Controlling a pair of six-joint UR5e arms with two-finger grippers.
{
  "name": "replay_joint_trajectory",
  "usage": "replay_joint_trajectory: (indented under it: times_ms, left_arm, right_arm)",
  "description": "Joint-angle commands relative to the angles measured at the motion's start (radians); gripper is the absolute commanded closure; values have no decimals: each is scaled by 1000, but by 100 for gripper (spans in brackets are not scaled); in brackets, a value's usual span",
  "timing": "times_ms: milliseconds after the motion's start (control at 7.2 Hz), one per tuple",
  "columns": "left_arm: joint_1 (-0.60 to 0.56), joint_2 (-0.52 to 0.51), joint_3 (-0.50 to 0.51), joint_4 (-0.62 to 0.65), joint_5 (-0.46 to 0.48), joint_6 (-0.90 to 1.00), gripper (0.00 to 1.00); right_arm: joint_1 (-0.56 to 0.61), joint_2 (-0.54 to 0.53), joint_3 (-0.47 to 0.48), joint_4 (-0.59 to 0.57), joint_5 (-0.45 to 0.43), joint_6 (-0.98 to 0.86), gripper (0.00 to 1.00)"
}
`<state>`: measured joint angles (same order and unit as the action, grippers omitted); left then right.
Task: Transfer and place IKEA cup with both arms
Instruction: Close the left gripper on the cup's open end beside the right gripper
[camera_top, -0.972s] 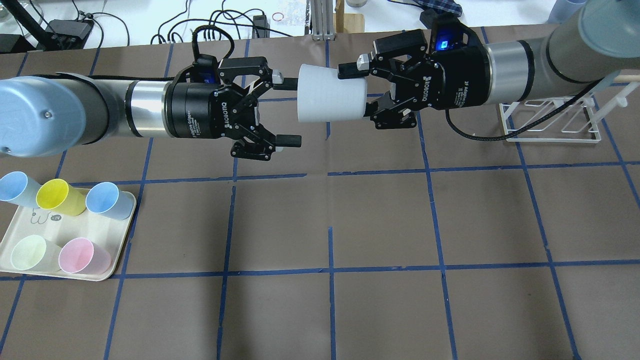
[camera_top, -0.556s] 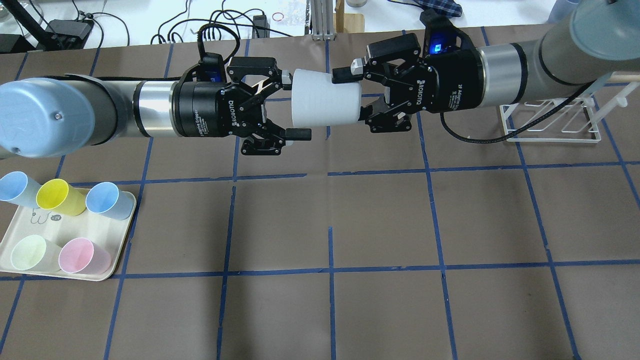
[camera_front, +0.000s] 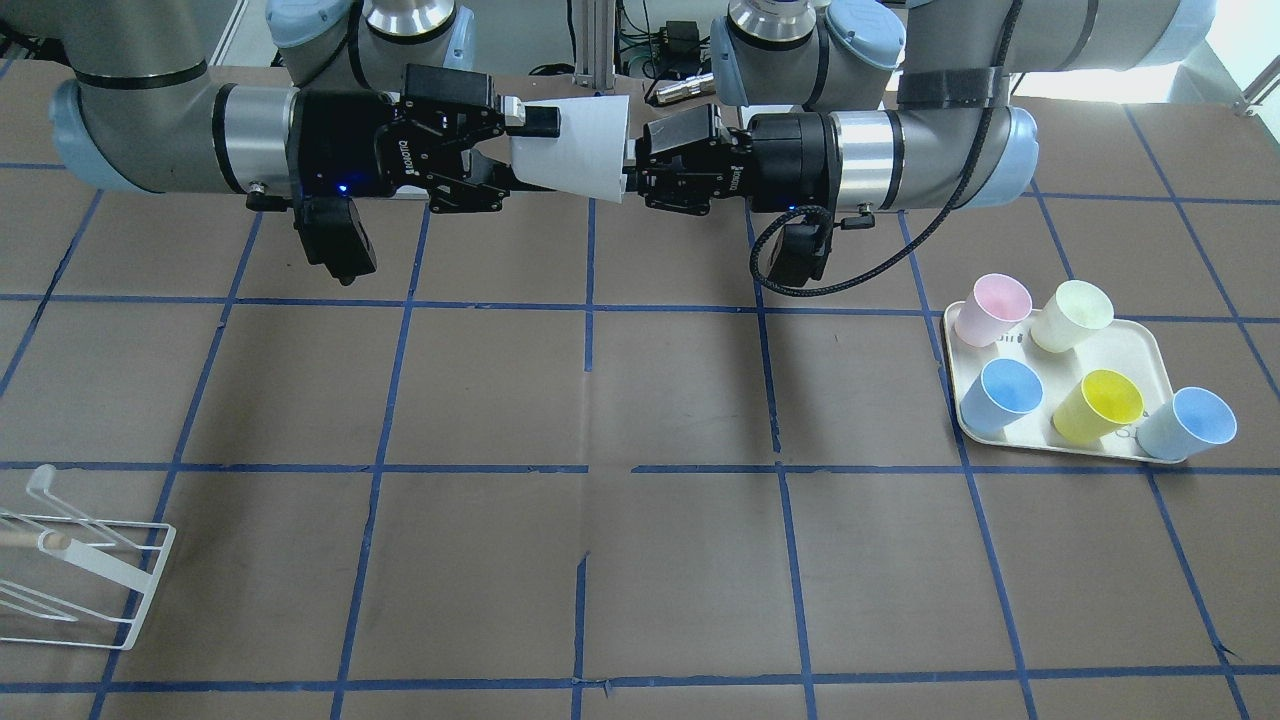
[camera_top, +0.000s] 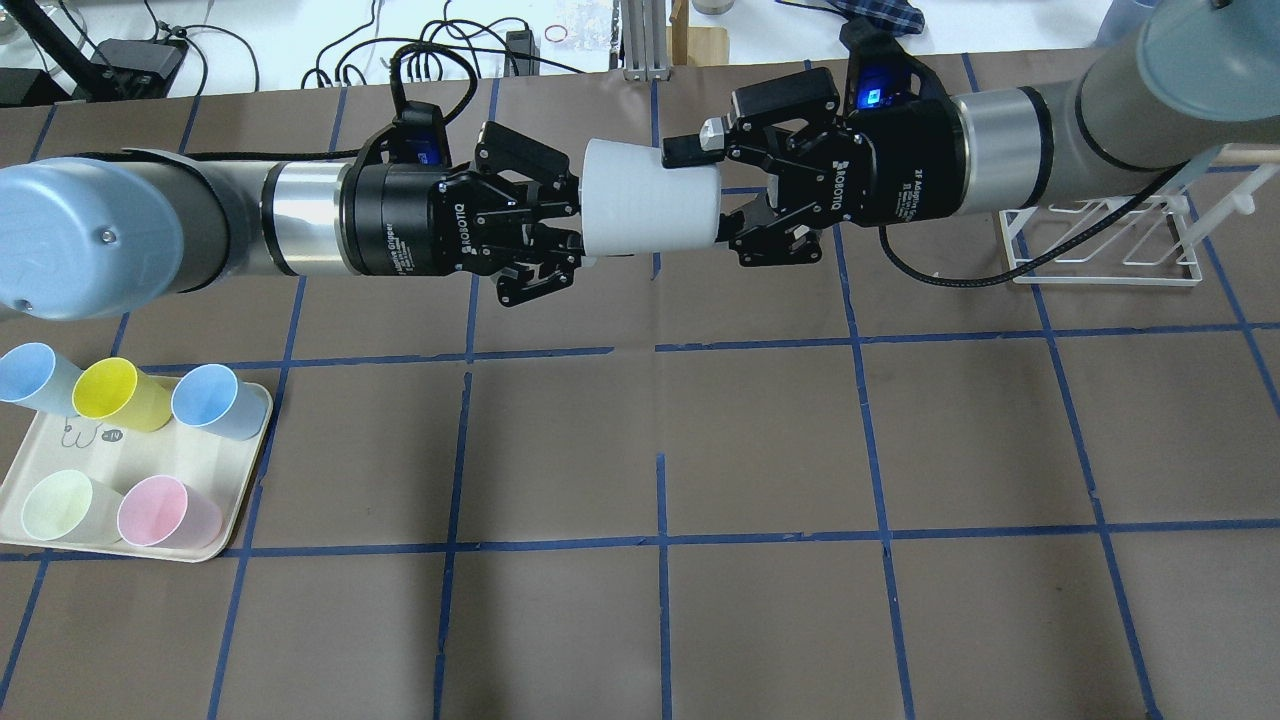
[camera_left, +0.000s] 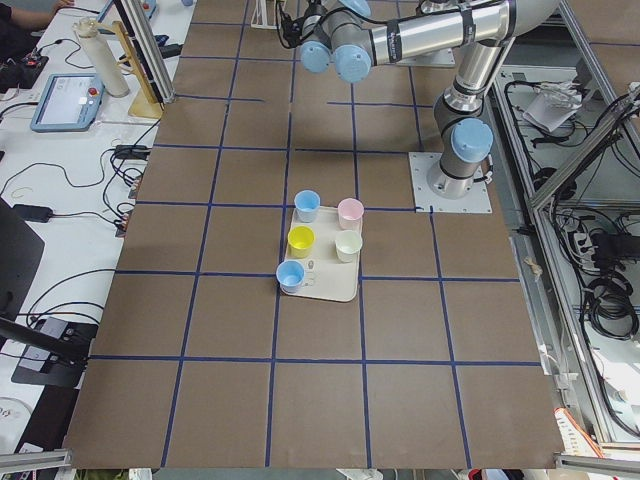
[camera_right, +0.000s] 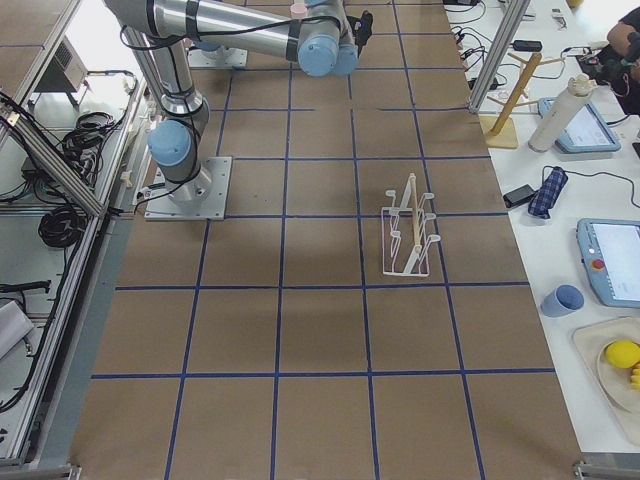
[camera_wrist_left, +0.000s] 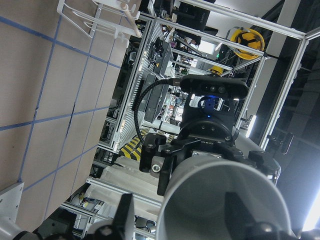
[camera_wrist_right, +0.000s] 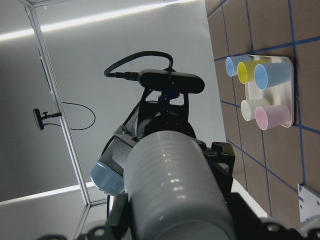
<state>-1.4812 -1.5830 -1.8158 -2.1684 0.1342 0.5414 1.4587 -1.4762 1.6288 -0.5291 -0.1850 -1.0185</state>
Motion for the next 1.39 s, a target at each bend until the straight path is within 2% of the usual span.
replay_joint_trajectory:
  times_ms: [0, 139, 278, 833, 1111, 1250]
  left_arm:
    - [7, 3, 1, 7, 1, 2, 100]
    - [7, 6, 1, 7, 1, 2, 100]
    - [7, 11, 1, 7, 1, 2, 100]
    - [10, 26, 1, 10, 2, 17, 100]
    - [15, 32, 1, 10, 5, 15, 100]
    - [21, 35, 4, 12, 49, 15, 100]
  right_arm:
    - [0, 1, 2, 0, -1, 0, 50]
    - [0, 2, 2, 11, -2, 5, 20]
    - [0, 11, -1, 9, -4, 9, 0]
    - [-9, 17, -42, 3, -2, 55, 0]
    - [-55, 19, -78, 1, -10, 95, 0]
    - [-89, 19, -78, 1, -23, 94, 0]
